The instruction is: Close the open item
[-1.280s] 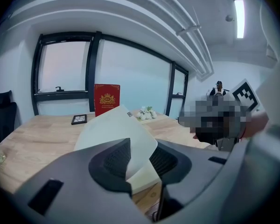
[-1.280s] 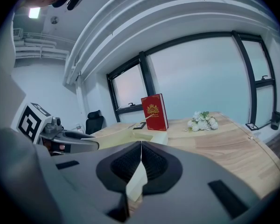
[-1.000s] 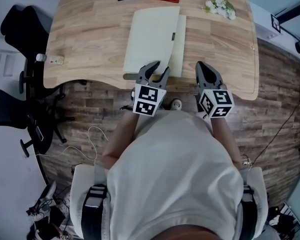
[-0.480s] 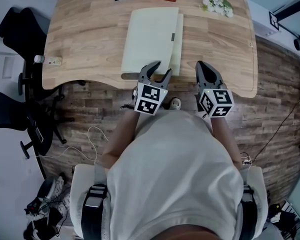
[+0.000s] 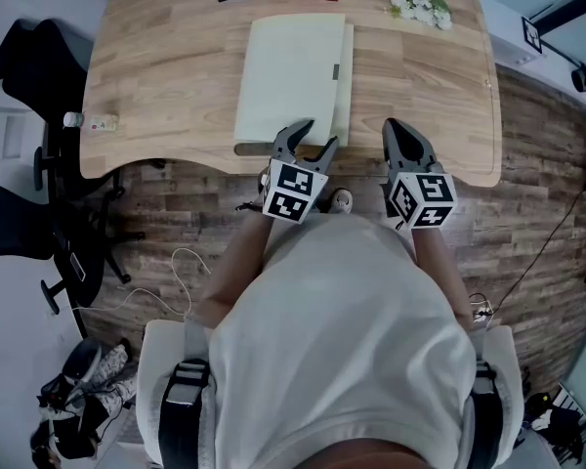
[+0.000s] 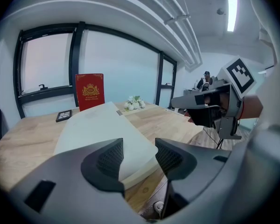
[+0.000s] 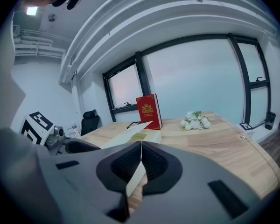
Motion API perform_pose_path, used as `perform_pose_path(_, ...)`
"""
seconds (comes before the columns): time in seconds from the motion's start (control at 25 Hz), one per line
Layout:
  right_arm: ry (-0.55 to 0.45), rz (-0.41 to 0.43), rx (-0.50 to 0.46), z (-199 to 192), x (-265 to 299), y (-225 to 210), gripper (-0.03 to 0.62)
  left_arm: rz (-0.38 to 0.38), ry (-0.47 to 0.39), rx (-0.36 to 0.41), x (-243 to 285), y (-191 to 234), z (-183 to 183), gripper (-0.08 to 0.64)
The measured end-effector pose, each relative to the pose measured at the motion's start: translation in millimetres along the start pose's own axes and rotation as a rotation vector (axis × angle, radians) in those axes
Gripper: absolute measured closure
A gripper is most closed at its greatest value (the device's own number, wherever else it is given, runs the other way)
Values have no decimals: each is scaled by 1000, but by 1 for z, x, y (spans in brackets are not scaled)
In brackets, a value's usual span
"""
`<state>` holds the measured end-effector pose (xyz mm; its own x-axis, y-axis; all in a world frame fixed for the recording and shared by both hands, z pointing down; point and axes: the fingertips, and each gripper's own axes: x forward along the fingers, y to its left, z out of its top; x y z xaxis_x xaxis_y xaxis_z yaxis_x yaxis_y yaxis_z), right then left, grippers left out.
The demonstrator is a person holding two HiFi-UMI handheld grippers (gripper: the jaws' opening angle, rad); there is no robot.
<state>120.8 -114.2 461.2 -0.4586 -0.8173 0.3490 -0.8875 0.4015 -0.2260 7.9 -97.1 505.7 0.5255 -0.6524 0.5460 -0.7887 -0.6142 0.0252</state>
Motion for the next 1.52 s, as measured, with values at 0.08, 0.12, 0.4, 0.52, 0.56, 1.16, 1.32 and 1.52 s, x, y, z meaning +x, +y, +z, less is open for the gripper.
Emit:
perform_pose_path(0.08,2,-2,0,0,0,-1,572,-10,2,-3,1,-1,0,347)
perform_pose_path(0.12,3,-2,0,0,0,-1,573,-16,6,-5,2,-2,-1,345)
perform_pose_path(0.4,9,-6,-3,-1,3,-2,572,-61,33,2,8,-6,-7,327)
perform_pose_path(0.52,12,-9,-4,-1,4,-3,572,-78,34,-20,10,-7,-9,325)
perform_pose_path(0.56,12,-10,-4,-2,4,-3,572,-82,37,-30,10,-7,-10,324)
perform_pose_path(1.16,20,-18,1,-3,10,-3,572,-68,63,-195,18,19,-25,324)
perform_pose_path(1.32,23,-21,1,-4,10,-3,572,-52,84,-211,22,25,-30,353)
perform_pose_path(1.52,25,-20,3,-4,12,-2,572,-28,81,-226,26,31,-29,362)
